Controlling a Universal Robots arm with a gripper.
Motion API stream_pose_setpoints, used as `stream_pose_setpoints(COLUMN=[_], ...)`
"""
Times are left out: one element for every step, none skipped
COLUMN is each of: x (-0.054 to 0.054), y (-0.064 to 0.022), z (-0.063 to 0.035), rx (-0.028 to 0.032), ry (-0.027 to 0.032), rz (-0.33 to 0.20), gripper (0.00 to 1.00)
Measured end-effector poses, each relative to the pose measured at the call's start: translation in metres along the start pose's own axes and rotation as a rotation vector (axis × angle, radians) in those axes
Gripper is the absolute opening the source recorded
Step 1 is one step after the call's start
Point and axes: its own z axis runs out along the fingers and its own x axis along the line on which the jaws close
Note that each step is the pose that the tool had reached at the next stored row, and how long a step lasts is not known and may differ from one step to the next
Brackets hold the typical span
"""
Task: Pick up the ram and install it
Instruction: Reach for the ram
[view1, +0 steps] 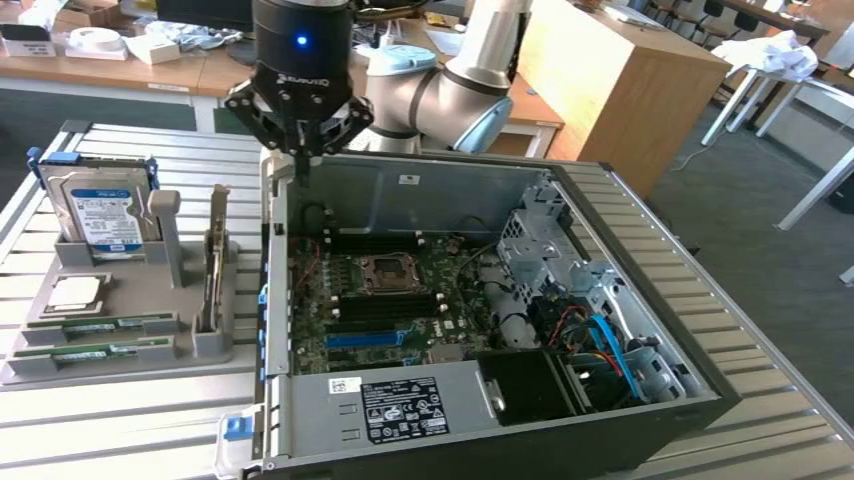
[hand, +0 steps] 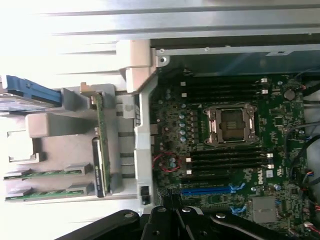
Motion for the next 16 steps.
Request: stream_pose_setpoints(x=[0.003, 0.005, 0.007, 0.01, 0.012, 0.015, 0.017, 0.02, 0.022, 0.025, 0.027, 0.029, 0.031, 0.034, 0.036, 0.038], y=[0.0, -0.0001, -0.0001, -0.0002, -0.0003, -0.0003, -0.0004, -0.0004, -0.0005, -0.0006, -0.0006, -0.0007, -0.0008, -0.0009, -0.0009, -0.001], z=[0.0, -0.0001, -0.0002, -0.0002, -0.0002, -0.0003, -0.0003, -0.0004, -0.0004, -0.0004, -0.0005, -0.0005, -0.0005, -0.0006, -0.0006, -0.0007], rx=[0.0, 0.0, 0.0, 0.0, 0.0001, 0.0, 0.0, 0.0001, 0.0001, 0.0, 0.0001, 0.0, 0.0, 0.0, 0.0, 0.0], ry=[0.0, 0.0, 0.0, 0.0, 0.0001, 0.0, 0.0, 0.0001, 0.0001, 0.0, 0.0, 0.0001, 0.0, 0.0, 0.0, 0.0], rz=[0.0, 0.0, 0.0, 0.0, 0.0, 0.0, 0.0, 0.0, 0.0, 0.0, 0.0, 0.0, 0.0, 0.0, 0.0, 0.0], gripper=[0.1, 0.1, 0.1, 0.1, 0.1, 0.1, 0.1, 0.1, 0.1, 0.1, 0.1, 0.1, 0.1, 0.1, 0.1, 0.1])
